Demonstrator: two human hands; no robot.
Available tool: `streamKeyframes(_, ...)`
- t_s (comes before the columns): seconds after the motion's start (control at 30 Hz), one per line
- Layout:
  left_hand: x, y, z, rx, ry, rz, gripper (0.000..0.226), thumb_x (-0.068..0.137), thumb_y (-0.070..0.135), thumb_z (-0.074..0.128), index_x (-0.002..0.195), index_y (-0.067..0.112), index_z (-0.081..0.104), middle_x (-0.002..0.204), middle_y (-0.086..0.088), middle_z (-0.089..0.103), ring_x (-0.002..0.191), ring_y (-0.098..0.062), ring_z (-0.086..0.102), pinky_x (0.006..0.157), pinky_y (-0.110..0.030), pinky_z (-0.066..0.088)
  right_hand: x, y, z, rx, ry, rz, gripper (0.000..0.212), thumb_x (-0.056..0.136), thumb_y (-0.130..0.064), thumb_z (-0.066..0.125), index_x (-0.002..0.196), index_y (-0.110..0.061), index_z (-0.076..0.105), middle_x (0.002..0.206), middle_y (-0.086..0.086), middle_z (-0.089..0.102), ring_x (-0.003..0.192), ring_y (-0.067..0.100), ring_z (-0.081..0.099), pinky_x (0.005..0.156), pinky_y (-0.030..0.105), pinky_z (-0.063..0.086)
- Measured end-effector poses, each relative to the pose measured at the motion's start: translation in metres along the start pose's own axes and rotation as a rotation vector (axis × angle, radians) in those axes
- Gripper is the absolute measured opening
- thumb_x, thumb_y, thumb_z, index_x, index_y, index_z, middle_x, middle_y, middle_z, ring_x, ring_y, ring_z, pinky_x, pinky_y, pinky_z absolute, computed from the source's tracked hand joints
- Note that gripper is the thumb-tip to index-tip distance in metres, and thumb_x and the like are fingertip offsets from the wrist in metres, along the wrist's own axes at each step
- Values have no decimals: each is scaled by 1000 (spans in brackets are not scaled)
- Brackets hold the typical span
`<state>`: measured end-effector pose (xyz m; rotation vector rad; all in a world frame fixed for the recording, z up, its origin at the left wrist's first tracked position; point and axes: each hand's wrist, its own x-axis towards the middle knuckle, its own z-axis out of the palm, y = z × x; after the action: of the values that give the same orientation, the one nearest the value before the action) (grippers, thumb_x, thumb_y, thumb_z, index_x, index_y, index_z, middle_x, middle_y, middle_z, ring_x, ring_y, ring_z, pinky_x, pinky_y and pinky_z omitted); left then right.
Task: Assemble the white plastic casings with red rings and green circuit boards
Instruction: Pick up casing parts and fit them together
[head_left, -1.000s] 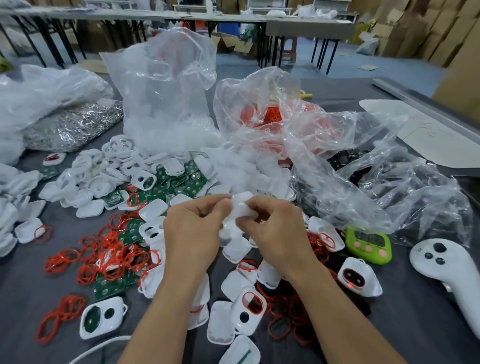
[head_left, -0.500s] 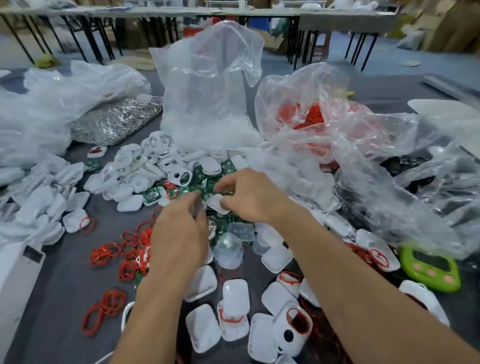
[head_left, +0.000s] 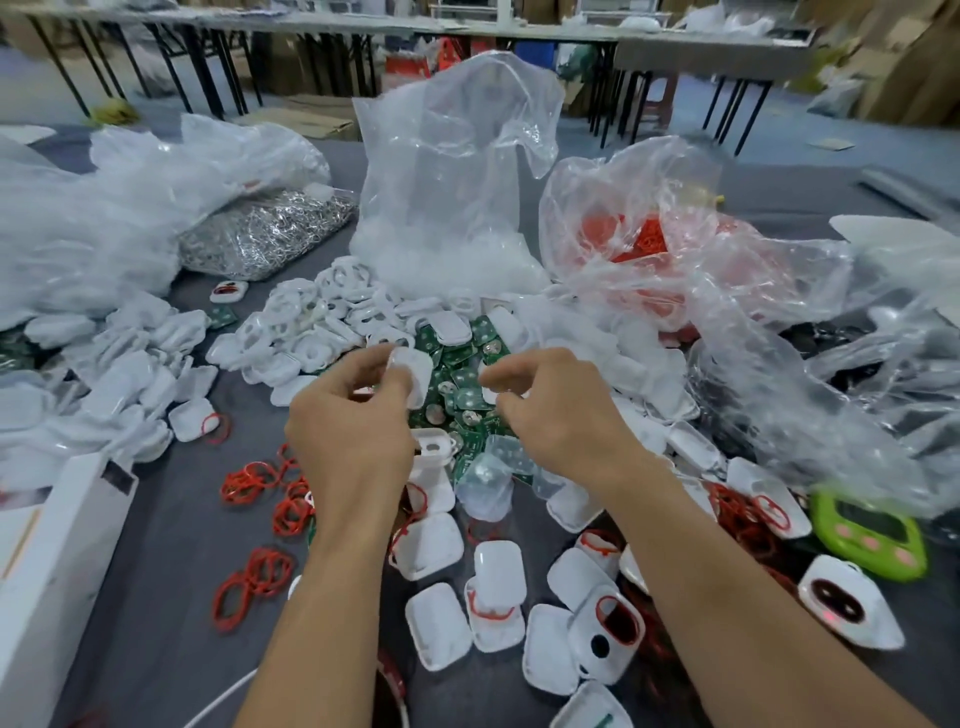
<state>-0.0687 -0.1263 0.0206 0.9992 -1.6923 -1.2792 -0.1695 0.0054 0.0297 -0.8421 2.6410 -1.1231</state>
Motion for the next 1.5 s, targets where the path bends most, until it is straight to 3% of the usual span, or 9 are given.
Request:
streamKeyframes(0.2, -2, -14, 6, 329, -305, 56, 35, 89, 15, 59, 113, 31, 79, 110, 7, 78, 83, -11, 71, 79, -28, 56, 41, -27, 16, -117, -68, -62, 47, 94, 3, 54, 128, -24, 72, 128, -1, 73, 117, 18, 67, 103, 23, 48)
streamKeyframes(0.4, 9, -17, 0, 229, -156, 3, 54, 81, 6, 51, 117, 39, 75, 102, 22, 74, 79, 15, 60, 69, 1, 39, 94, -57, 55, -262, -131, -216, 35, 92, -16, 68, 126, -20, 72, 131, 5, 70, 121, 25, 64, 105, 38, 51)
streamKeyframes(0.5, 7, -14, 0, 214, -143, -6, 53, 81, 10, 53, 116, 44, 74, 96, 17, 77, 75, -3, 69, 75, -27, 60, 99, -58, 70, -489, -55, -234, 29, 95, -16, 59, 120, -19, 71, 115, 8, 72, 110, 29, 66, 91, 39, 53)
streamKeyframes(0.73, -13, 9, 3, 66, -84, 127, 29, 88, 31, 66, 113, 43, 74, 94, 27, 72, 81, 6, 67, 77, -20, 55, 35, -16, 0, 292, 0, -45, 9, 93, -14, 65, 94, -23, 64, 57, -2, 68, 45, 8, 60, 44, 20, 44)
streamKeyframes(0.93, -54, 16, 22, 182, -718, 494, 55, 78, 18, 80, 127, 40, 69, 117, 34, 63, 113, 10, 55, 95, 0, 37, -37, 31, -36, 439, 91, 177, 15, 89, -28, 72, 73, -31, 71, 59, 8, 72, 45, 17, 63, 46, 24, 43)
streamKeyframes(1.1, -67, 10, 30, 119, -738, 472, 51, 88, 11, 77, 128, 42, 68, 88, 49, 58, 85, 22, 57, 77, -2, 44, -62, 33, -46, 503, 74, 177, 21, 95, -23, 66, 80, -17, 79, 70, -2, 75, 51, 8, 64, 48, 17, 42)
streamKeyframes(1.2, -63, 10, 29, 47, -637, 341, 38, 97, 29, 67, 134, 38, 64, 90, 29, 69, 87, 14, 65, 77, -8, 50, -80, 43, -60, 345, 130, 201, 18, 93, -25, 69, 79, -23, 80, 76, -4, 78, 59, 11, 66, 55, 21, 47)
streamKeyframes(1.3, -62, 21, 29, -373, -638, -100, 18, 101, 18, 57, 106, 15, 74, 85, -10, 78, 77, -26, 77, 64, -32, 63, -96, 39, -58, -226, -139, 85, 5, 83, -30, 77, 79, -31, 80, 75, -12, 74, 71, 4, 64, 59, 8, 44)
streamKeyframes(1.5, -64, 25, 31, -522, -773, -508, 32, 100, 13, 42, 102, -2, 70, 88, -20, 77, 75, -29, 77, 58, -28, 60, -94, 24, -47, -481, -212, 78, 11, 89, -25, 68, 89, -27, 78, 93, 1, 75, 90, 24, 69, 81, 39, 59)
